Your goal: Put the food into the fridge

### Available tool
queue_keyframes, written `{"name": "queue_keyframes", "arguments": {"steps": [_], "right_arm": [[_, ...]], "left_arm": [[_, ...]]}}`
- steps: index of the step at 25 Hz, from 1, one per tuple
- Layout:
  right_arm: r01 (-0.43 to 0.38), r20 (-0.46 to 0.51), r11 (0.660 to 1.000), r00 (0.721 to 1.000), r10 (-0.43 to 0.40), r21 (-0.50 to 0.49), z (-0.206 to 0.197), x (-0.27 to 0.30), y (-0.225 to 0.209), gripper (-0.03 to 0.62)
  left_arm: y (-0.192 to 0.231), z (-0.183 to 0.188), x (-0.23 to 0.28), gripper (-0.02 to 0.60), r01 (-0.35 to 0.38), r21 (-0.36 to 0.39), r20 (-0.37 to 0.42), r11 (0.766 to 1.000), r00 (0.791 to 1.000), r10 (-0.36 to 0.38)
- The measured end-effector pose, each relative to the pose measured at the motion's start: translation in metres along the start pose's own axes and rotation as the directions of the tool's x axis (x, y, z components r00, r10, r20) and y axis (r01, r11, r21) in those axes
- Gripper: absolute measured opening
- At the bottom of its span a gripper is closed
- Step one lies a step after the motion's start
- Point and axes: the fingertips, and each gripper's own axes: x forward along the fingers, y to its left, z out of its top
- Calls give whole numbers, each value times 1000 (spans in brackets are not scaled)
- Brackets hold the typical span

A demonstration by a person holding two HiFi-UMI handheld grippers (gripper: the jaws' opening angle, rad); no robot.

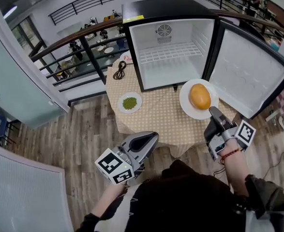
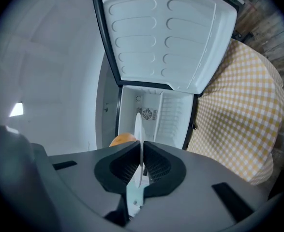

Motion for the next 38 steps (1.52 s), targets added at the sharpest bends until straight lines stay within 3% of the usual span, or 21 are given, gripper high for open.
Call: {"name": "queue_keyframes", "arguments": {"steps": [6, 12, 18, 21, 27, 38], "right_arm": [[33, 88, 999, 996, -33, 9, 19, 13, -12, 25], [35, 148, 999, 988, -40, 37, 45, 59, -26, 25], [13, 178, 999, 984, -20, 39, 75, 114, -31, 25], [7, 180, 999, 984, -15, 44, 89, 139, -34, 25], [16, 187, 999, 982, -25, 52, 113, 176, -44, 25], [63, 256, 995, 963, -82, 80, 127, 199, -64, 25]], "left_arm": [[33, 12, 28, 12, 20, -41, 46, 999, 999, -18], [69, 22, 72, 12, 109, 38, -63, 993, 992, -106], [115, 41, 119, 12, 169, 91, -103, 981, 982, -159], [133, 52, 146, 12, 186, 108, -87, 977, 980, -177], [153, 50, 174, 12, 194, 179, -110, 965, 978, -176], [170, 35, 193, 12, 213, 113, -98, 970, 974, -203]]}}
